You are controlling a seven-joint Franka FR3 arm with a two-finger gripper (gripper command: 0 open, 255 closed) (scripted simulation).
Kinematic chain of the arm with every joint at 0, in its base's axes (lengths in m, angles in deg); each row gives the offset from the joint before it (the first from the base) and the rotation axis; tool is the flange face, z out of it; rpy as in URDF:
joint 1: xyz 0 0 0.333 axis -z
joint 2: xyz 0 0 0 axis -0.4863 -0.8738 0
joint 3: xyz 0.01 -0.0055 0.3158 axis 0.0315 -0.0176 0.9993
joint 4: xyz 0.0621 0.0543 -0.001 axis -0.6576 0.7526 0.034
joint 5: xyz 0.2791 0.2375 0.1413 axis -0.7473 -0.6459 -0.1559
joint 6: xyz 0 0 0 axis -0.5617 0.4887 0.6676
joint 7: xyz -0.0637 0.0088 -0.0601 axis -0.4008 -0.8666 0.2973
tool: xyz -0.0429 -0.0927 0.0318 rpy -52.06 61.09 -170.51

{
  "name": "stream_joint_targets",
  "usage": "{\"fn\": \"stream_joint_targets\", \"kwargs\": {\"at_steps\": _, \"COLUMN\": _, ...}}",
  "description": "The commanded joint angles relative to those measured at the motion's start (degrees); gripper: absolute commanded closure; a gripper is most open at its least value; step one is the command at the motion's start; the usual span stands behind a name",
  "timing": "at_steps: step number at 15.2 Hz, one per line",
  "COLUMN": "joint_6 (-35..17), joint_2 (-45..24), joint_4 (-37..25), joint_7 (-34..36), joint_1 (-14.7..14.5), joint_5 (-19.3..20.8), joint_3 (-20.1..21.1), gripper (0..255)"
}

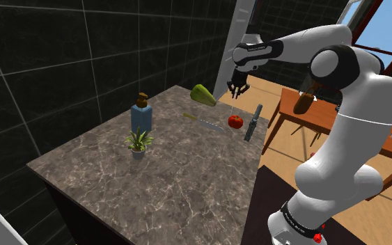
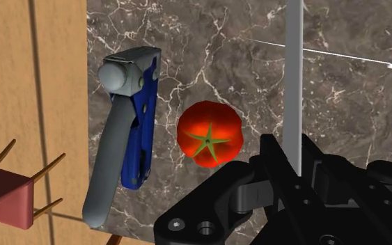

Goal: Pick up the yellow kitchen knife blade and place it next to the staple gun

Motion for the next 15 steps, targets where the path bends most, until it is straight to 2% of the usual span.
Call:
{"fn": "stream_joint_targets", "kwargs": {"at_steps": 1, "joint_6": -1.5, "joint_2": -0.5, "joint_4": 1.0, "joint_7": 0.1, "joint_1": 0.0, "joint_5": 0.1, "joint_3": -0.1, "gripper": 255}}
{"fn": "stream_joint_targets", "kwargs": {"at_steps": 15, "joint_6": -10.7, "joint_2": -4.4, "joint_4": 6.4, "joint_7": 1.4, "joint_1": -0.1, "joint_5": 1.5, "joint_3": -0.6, "gripper": 255}}
